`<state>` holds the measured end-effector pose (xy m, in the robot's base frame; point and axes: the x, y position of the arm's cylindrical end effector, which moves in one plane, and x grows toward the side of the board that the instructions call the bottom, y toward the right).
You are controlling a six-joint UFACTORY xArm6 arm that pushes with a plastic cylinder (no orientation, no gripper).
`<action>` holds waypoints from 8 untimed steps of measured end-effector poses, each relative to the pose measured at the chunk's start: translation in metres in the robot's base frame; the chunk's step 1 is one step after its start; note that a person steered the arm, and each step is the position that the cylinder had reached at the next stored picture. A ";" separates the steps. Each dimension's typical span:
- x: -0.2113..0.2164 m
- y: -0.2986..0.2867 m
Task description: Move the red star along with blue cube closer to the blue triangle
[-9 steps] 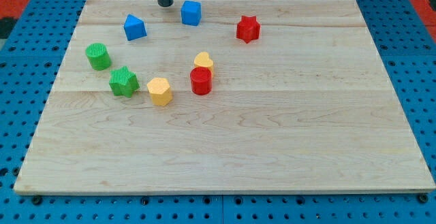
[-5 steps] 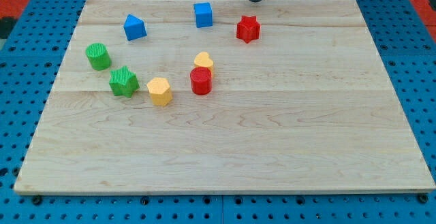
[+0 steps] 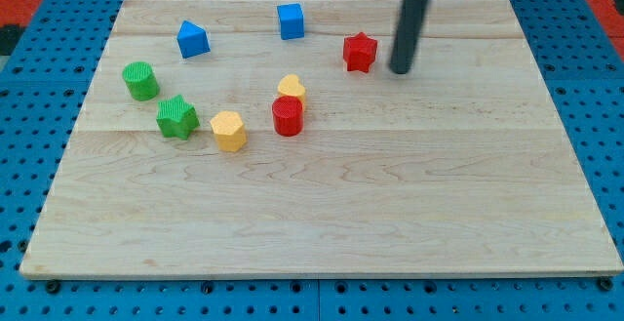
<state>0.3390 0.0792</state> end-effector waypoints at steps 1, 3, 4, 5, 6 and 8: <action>-0.034 -0.066; -0.069 -0.078; -0.102 -0.063; -0.132 -0.031; -0.146 -0.077; -0.147 -0.163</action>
<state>0.1920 -0.0842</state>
